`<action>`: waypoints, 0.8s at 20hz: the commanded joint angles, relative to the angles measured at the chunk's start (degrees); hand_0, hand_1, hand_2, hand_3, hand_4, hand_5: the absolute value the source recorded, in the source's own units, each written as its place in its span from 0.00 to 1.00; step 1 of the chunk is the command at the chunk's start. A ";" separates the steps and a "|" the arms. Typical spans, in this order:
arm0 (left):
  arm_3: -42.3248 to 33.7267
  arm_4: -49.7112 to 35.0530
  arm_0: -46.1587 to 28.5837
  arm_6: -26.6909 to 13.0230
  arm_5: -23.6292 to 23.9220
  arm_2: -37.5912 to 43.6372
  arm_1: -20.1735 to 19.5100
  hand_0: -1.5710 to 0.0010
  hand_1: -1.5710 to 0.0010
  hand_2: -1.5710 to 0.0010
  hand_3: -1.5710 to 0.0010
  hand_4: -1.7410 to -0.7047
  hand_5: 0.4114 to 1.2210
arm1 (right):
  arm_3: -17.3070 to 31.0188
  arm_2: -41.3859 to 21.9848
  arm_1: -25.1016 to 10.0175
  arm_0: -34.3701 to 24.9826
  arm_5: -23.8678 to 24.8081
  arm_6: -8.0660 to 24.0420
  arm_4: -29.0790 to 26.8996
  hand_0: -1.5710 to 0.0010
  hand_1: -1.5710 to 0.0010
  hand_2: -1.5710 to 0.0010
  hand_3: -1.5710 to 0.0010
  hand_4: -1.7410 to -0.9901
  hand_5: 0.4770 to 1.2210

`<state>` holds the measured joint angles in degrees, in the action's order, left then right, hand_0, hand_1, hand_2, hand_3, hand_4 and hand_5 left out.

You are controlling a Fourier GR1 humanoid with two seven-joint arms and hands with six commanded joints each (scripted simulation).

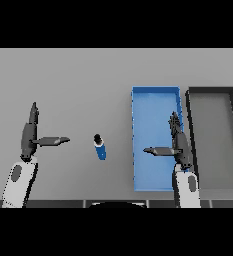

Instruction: Pick up the blue pipe and place it into the blue bin.

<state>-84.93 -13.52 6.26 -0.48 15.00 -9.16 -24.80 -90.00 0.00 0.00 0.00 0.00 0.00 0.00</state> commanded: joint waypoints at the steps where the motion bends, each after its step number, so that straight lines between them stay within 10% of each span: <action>1: -0.01 0.02 0.04 0.23 0.05 0.00 0.05 1.00 1.00 1.00 1.00 0.75 0.23 | 0.02 0.05 -0.04 -0.04 0.03 0.03 -0.05 1.00 1.00 1.00 1.00 0.71 0.16; 6: -0.13 0.53 0.59 -0.49 0.56 -0.45 0.30 1.00 1.00 1.00 1.00 0.75 0.23 | -0.05 0.16 -0.24 -0.56 -0.11 0.32 -0.26 1.00 1.00 1.00 1.00 0.71 0.16; 9: 0.70 -0.03 0.04 5.51 -14.66 -3.38 -8.55 1.00 1.00 1.00 1.00 0.74 0.23 | -3.27 -4.72 -7.54 2.24 -2.19 -5.36 9.39 1.00 1.00 1.00 1.00 0.72 0.15; 16: -1.64 -0.22 -1.63 9.93 -21.92 -5.65 -11.96 1.00 1.00 1.00 1.00 0.74 0.22 | -5.64 -6.37 -9.70 3.18 -2.96 -3.67 12.20 1.00 1.00 1.00 1.00 0.75 0.14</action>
<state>-86.58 -13.73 4.63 9.59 -6.97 -14.83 -36.75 -95.64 -6.36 -9.70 3.18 -2.96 -3.63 12.20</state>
